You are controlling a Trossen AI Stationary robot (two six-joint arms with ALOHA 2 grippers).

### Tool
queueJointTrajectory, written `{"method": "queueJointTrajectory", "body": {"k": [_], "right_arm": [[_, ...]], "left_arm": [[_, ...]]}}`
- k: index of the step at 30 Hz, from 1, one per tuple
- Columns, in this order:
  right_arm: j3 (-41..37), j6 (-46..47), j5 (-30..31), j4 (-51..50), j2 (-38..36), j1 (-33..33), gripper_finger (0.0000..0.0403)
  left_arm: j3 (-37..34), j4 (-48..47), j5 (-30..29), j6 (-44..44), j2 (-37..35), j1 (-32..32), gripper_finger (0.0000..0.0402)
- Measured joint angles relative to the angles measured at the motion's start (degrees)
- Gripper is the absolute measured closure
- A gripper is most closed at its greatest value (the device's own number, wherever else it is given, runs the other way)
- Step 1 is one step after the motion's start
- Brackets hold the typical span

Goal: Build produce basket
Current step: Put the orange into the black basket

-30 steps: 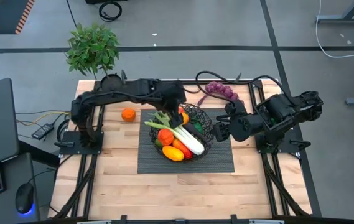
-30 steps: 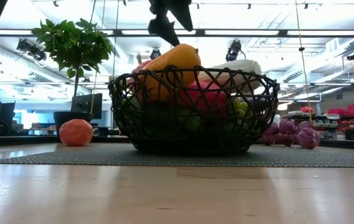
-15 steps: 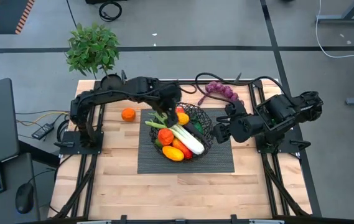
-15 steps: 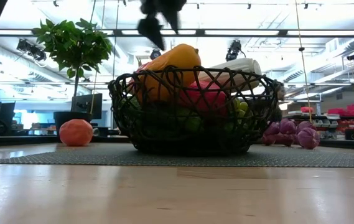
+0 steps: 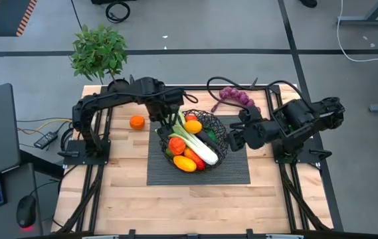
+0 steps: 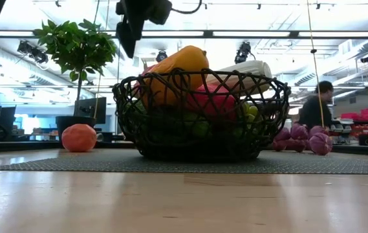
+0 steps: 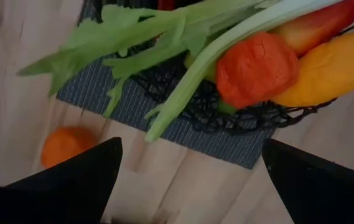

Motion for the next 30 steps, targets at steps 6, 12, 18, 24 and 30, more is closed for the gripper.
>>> {"method": "queueJointTrajectory", "body": {"k": [6, 12, 18, 24, 30], "right_arm": [[-0.12, -0.05, 3.13, 0.18, 0.00, 0.00, 0.0055], [-3.91, -4.23, -3.18, 5.71, 0.06, -1.82, 0.0055], [-8.03, -2.54, -2.75, 10.15, 0.03, -1.12, 0.0055], [-15.44, -3.10, -2.68, 20.64, -0.05, -1.14, 0.0055], [-22.40, -2.00, -11.76, 29.85, 0.12, -2.20, 0.0055]], "left_arm": [[-0.02, -0.08, -0.03, 2.00, -0.44, -0.24, 0.0008], [-0.02, -0.07, 0.20, 9.21, -3.00, -0.90, 0.0008], [-0.02, -0.09, -1.16, 9.58, -8.27, -0.74, 0.0008], [0.00, -0.12, -2.48, 12.87, -13.69, -0.72, 0.0008], [0.00, -0.11, -2.45, 12.95, -17.86, -0.32, 0.0008]]}}
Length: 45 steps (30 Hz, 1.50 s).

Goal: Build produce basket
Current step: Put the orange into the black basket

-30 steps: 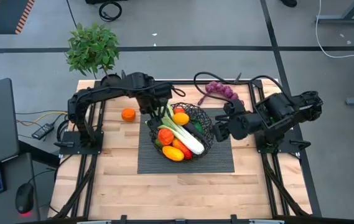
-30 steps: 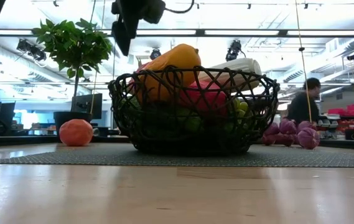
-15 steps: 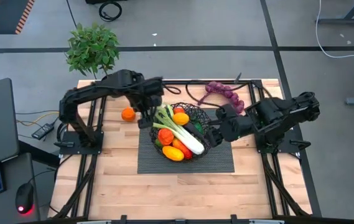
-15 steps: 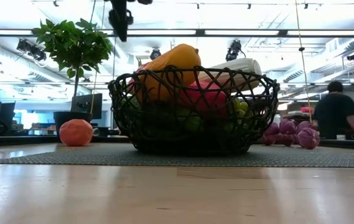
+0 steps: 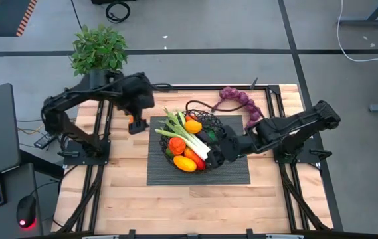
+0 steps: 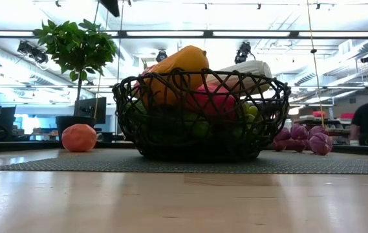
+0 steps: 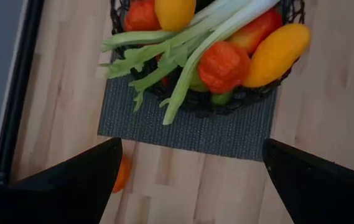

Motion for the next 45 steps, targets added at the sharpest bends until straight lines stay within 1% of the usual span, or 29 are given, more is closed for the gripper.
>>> {"method": "queueJointTrajectory", "body": {"k": [3, 6, 7, 9, 12, 13, 18, 23, 26, 29, 32, 35, 37, 40, 42, 45], "right_arm": [[-0.01, 0.95, 1.75, 2.42, -0.05, 0.46, 0.0055], [-0.01, 1.87, 2.83, 2.64, -0.05, 0.45, 0.0055], [-0.01, 2.49, 2.86, 2.75, -0.05, 0.44, 0.0055], [-0.01, 3.51, 3.15, 3.76, -0.05, 0.61, 0.0055], [-0.01, 3.68, 5.35, 6.20, -0.05, 1.69, 0.0055], [-0.03, 3.73, 6.55, 6.63, -0.05, 2.16, 0.0055], [-0.01, 5.84, 12.72, 6.85, -0.10, 4.07, 0.0055], [-0.01, 6.72, 16.92, 6.85, -0.10, 4.56, 0.0055], [-0.01, 6.74, 19.21, 6.85, -0.10, 4.52, 0.0055], [-0.01, 7.20, 20.60, 7.30, -0.10, 4.11, 0.0055], [-0.01, 6.15, 20.99, 9.34, -0.10, 3.55, 0.0055], [-0.01, 4.47, 20.88, 9.97, -0.10, 2.98, 0.0055], [-0.01, 3.71, 20.28, 10.15, -0.10, 2.86, 0.0055], [-0.01, 2.94, 18.53, 10.11, -0.10, 2.86, 0.0055], [-0.01, 1.92, 17.12, 10.11, -0.10, 2.86, 0.0055], [-0.01, 0.74, 15.56, 10.09, -0.10, 3.03, 0.0055]], "left_arm": [[0.00, -0.02, -0.04, -0.20, -1.67, 0.29, 0.0008], [-0.02, 0.00, 0.24, 0.95, -2.27, 0.73, 0.0008], [-0.23, 0.12, 1.23, 1.01, -2.43, 0.88, 0.0008], [-2.03, 0.05, 5.25, 1.11, -3.93, 1.65, 0.0008], [-7.09, 0.04, 12.29, 1.13, -7.22, 2.78, 0.0008], [-9.33, -0.03, 13.36, 1.12, -8.57, 3.17, 0.0008], [-19.87, 0.74, 13.81, 1.47, -15.14, 4.94, 0.0008], [-28.19, 1.04, 13.75, 3.99, -19.19, 6.34, 0.0008], [-32.61, 1.54, 12.62, 6.38, -20.22, 7.35, 0.0008], [-36.19, 2.11, 12.28, 6.57, -20.22, 7.89, 0.0008], [-38.81, 2.16, 12.29, 3.48, -19.79, 8.25, 0.0008], [-40.83, 4.92, 11.36, -0.92, -19.06, 8.29, 0.0008], [-41.85, 7.36, 9.11, -1.87, -19.34, 8.29, 0.0008], [-43.35, 10.22, 2.90, -1.43, -19.00, 8.29, 0.0008], [-44.21, 12.49, -0.08, 0.79, -18.30, 8.29, 0.0008], [-47.16, 15.43, -2.47, 4.99, -17.42, 8.29, 0.0008]]}}
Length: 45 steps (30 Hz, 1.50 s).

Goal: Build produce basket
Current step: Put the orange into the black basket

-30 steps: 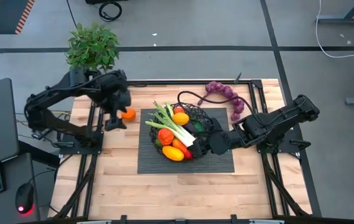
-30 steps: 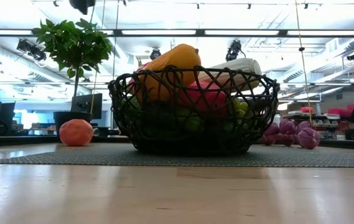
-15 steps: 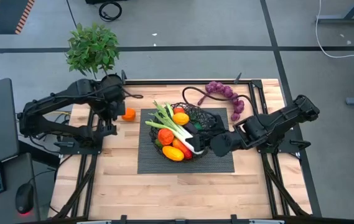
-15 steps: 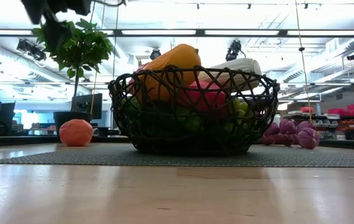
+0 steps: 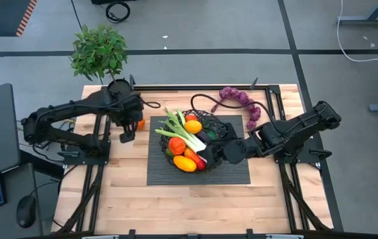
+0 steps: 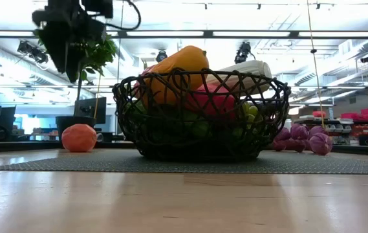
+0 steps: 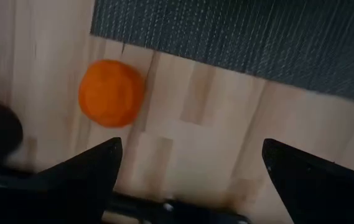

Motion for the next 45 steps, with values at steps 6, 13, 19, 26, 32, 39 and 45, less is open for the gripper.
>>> {"method": "queueJointTrajectory", "body": {"k": [6, 13, 19, 26, 32, 39, 45], "right_arm": [[0.00, -1.03, -3.00, -0.10, 0.00, 0.87, 0.0055], [0.00, -3.25, -3.20, -2.01, -0.02, 1.80, 0.0055], [0.00, -3.29, -2.93, -3.73, -0.01, 1.80, 0.0055], [0.00, -3.29, -2.74, -4.77, -0.02, 1.86, 0.0055], [0.00, -2.98, -2.87, -4.73, -0.02, 1.86, 0.0055], [0.00, -1.21, -3.84, -4.71, -0.02, 1.88, 0.0055], [0.00, 0.18, -4.25, -4.69, -0.02, 1.93, 0.0055]], "left_arm": [[-7.46, 6.82, -4.81, 6.39, 1.83, 0.00, 0.0008], [-12.26, 17.10, -13.17, 8.74, 2.64, 1.01, 0.0008], [-15.41, 24.05, -13.19, 12.57, 2.58, 2.32, 0.0008], [-19.67, 27.24, -11.34, 12.81, 2.61, 6.11, 0.0008], [-23.40, 29.42, -8.72, 12.70, 2.61, 9.76, 0.0008], [-25.68, 36.29, -8.62, 12.67, 2.61, 11.70, 0.0008], [-26.97, 38.96, -5.60, 12.63, 3.36, 13.18, 0.0008]]}}
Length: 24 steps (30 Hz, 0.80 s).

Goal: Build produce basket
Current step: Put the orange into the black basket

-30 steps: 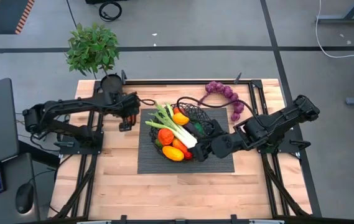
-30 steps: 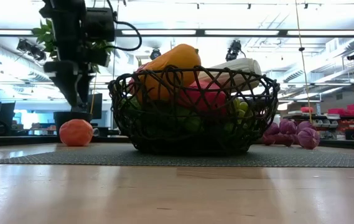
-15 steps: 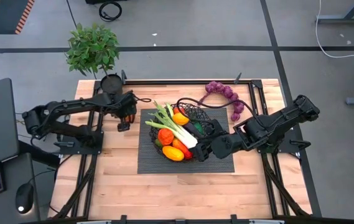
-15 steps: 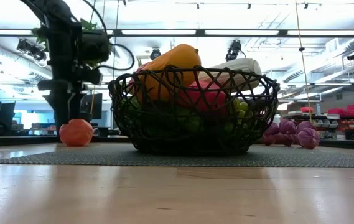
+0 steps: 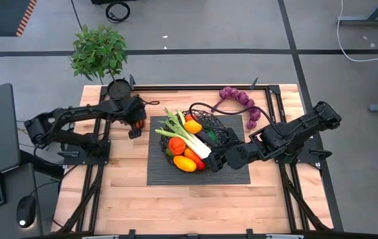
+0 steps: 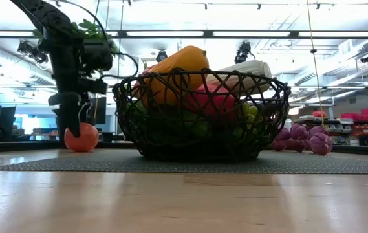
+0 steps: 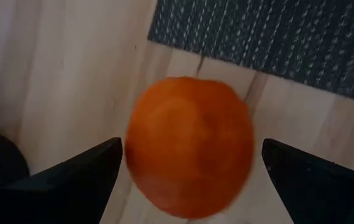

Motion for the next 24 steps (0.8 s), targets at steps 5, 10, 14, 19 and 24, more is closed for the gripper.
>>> {"method": "queueJointTrajectory", "body": {"k": [5, 10, 14, 19, 24], "right_arm": [[0.00, 0.02, 0.97, 0.02, 0.00, 0.00, 0.0055], [0.00, 0.02, 1.87, 0.26, 0.00, 0.00, 0.0055], [0.00, 0.02, 1.86, 0.39, 0.00, 0.00, 0.0055], [0.00, 0.07, 1.85, 0.37, 0.00, 0.00, 0.0055], [0.00, 0.02, 2.01, 0.33, 0.00, -0.02, 0.0055]], "left_arm": [[-0.65, 1.40, 0.07, -0.29, 2.37, 0.96, 0.0008], [-0.68, 2.44, 0.19, -0.46, 6.36, 0.93, 0.0008], [-0.64, 2.55, 0.77, -0.82, 9.72, 0.94, 0.0008], [-0.33, 2.36, 1.07, -1.22, 11.86, 0.94, 0.0008], [-0.44, 2.73, 1.07, -0.95, 11.89, 0.96, 0.0010]]}}
